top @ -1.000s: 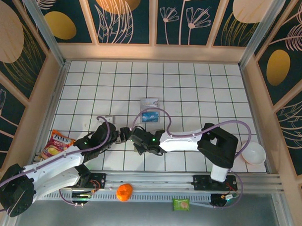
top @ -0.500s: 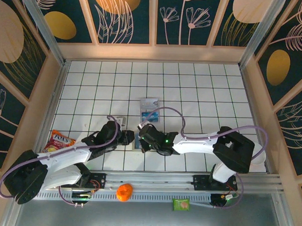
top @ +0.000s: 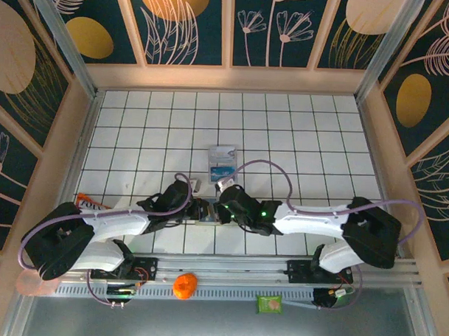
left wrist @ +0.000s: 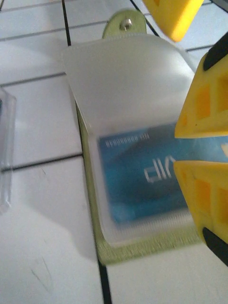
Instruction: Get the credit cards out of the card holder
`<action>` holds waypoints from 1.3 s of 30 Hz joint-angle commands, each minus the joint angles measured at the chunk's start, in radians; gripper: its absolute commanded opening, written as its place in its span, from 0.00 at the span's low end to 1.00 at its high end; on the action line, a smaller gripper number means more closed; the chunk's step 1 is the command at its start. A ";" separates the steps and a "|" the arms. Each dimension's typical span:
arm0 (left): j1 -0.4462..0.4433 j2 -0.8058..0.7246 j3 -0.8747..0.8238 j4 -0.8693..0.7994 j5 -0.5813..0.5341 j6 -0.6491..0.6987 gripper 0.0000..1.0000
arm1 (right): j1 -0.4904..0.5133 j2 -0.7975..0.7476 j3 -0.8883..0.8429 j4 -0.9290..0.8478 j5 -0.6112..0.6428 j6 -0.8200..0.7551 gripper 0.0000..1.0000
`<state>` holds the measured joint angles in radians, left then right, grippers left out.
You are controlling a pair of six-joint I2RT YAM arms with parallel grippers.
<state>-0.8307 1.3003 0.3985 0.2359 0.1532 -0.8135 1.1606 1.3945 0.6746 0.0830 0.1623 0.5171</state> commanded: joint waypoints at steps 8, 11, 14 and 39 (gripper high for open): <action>-0.104 0.210 0.166 0.012 0.098 0.047 0.18 | -0.086 -0.234 -0.082 -0.083 0.179 0.094 0.31; -0.144 0.268 0.229 -0.017 0.097 0.073 0.17 | -0.100 -0.277 -0.103 -0.103 0.197 0.107 0.27; -0.154 0.297 0.258 -0.042 0.100 0.090 0.18 | -0.106 -0.291 -0.119 -0.112 0.201 0.119 0.23; -0.025 0.027 0.020 -0.055 -0.098 0.047 0.21 | -0.128 0.042 -0.096 -0.116 -0.151 0.144 0.00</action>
<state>-0.8700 1.3216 0.4412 0.1757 0.0727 -0.7605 1.0348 1.4193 0.5819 0.0006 -0.0025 0.6216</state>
